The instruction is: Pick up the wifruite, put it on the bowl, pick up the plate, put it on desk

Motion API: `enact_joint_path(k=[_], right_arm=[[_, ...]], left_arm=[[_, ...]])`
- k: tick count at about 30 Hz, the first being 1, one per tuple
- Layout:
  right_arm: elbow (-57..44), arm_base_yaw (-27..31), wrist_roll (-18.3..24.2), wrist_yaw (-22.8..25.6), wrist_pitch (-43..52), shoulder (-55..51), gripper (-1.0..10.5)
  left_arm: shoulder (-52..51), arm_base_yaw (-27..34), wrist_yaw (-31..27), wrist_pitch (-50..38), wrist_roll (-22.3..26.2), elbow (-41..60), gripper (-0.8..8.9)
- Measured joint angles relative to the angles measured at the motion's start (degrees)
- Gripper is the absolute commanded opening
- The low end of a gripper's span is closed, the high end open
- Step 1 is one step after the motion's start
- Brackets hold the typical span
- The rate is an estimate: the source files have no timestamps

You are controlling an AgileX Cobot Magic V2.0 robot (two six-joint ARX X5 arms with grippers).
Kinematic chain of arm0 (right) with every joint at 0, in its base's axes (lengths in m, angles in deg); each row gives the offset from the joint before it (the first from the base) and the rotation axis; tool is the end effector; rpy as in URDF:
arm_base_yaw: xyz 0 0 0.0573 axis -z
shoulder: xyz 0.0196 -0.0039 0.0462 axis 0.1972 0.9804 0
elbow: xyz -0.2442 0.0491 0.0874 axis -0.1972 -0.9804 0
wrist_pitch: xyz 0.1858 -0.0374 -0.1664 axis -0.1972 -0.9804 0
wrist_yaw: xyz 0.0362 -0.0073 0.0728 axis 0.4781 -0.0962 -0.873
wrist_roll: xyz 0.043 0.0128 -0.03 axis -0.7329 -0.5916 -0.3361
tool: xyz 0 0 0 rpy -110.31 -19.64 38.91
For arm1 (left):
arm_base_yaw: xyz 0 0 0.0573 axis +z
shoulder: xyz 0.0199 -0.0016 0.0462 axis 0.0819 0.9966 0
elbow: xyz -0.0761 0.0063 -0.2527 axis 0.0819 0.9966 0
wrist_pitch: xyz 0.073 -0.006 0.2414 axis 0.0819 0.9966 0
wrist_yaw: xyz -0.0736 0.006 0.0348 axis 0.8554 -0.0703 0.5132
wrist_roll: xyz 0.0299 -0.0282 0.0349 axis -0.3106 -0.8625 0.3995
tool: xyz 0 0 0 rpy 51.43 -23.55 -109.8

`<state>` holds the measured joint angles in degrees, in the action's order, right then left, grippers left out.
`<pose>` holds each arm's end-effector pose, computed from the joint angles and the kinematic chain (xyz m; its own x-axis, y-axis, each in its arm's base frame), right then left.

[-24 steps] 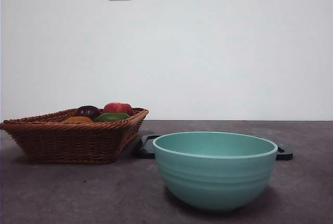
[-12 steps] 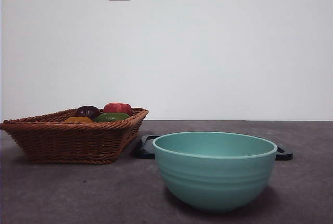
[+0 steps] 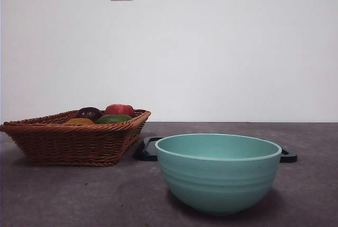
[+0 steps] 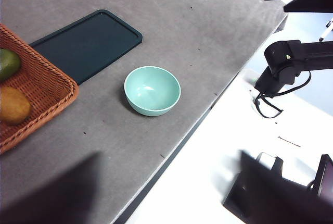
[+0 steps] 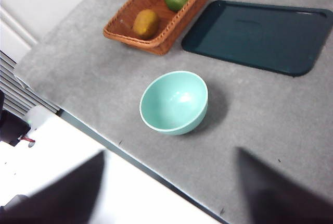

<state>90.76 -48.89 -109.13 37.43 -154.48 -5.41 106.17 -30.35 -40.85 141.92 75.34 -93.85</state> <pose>-0.0083 -0.0006 0.3265 0.5891 0.6494 -0.4808 -0.5259 0.7599 0.3820 -0.0055 -0.0091 0.4154 0.4270 -0.7453 -0.5120 0.8047 0.5715 -0.1607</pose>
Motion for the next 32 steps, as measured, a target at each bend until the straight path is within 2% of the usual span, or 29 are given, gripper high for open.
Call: enact_joint_path(k=[23, 26, 29, 32], right_arm=[[0.0, 0.0, 0.0, 0.0, 0.5, 0.0, 0.3], [0.0, 0.0, 0.0, 0.0, 0.6, 0.0, 0.3], [0.0, 0.0, 0.0, 0.0, 0.6, 0.0, 0.3], [0.0, 0.0, 0.0, 0.0, 0.6, 0.0, 0.3]], left_arm=[[0.0, 0.6, 0.0, 0.0, 0.0, 0.1, 0.29], [0.0, 4.3, 0.0, 0.0, 0.0, 0.2, 0.29], [0.0, 10.6, 0.0, -0.3, 0.0, 0.8, 0.29], [-0.7, 17.1, 0.0, -5.3, 1.4, 4.6, 0.29]])
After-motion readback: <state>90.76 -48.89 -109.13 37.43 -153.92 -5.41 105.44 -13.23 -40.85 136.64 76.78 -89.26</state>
